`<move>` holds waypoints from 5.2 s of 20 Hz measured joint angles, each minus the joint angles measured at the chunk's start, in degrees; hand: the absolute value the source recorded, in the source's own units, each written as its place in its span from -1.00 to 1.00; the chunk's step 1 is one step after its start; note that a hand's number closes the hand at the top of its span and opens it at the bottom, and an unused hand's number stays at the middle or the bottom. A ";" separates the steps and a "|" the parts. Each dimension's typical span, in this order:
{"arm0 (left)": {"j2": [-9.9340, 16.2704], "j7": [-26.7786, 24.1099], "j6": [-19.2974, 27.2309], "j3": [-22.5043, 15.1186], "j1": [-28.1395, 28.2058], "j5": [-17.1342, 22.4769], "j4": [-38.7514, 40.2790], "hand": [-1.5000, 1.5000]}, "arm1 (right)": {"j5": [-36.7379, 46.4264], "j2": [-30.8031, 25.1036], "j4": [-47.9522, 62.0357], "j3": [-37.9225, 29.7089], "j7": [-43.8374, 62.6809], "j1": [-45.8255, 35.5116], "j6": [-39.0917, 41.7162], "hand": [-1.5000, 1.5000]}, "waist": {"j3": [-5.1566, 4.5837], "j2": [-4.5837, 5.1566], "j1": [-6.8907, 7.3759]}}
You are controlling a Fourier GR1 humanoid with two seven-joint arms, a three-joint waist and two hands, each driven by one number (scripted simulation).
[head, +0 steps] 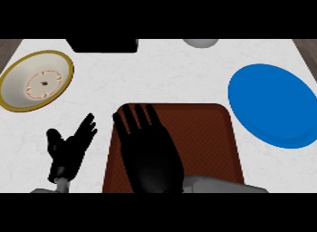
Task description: Pick the squash from the tray and place it in the plate
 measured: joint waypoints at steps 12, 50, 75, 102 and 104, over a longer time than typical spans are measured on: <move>-0.81 0.58 -0.68 0.64 -0.88 -0.83 0.63 0.00 | 3.57 5.81 11.32 6.40 2.94 2.31 -0.24 -1.00 | 0.03 0.23 0.35; -2.38 2.04 -3.67 3.86 0.00 -3.41 -1.20 0.00 | 6.47 6.66 32.41 14.69 -0.85 4.57 -5.00 1.00 | 0.14 0.16 0.72; -3.92 1.50 -3.08 4.00 0.37 -4.74 -1.80 0.00 | 25.38 -11.64 51.60 -30.57 10.64 -15.96 -26.08 1.00 | 0.18 1.71 1.03; -3.58 1.42 -3.11 4.82 1.29 -4.45 -2.02 0.00 | 64.24 -15.97 49.18 -68.41 10.81 0.82 -51.97 1.00 | 0.30 1.12 -0.64; -3.44 1.38 -3.25 5.00 1.11 -4.37 -2.09 0.00 | 66.80 -14.36 47.41 -71.54 10.81 3.57 -53.88 1.00 | 0.28 1.06 -0.64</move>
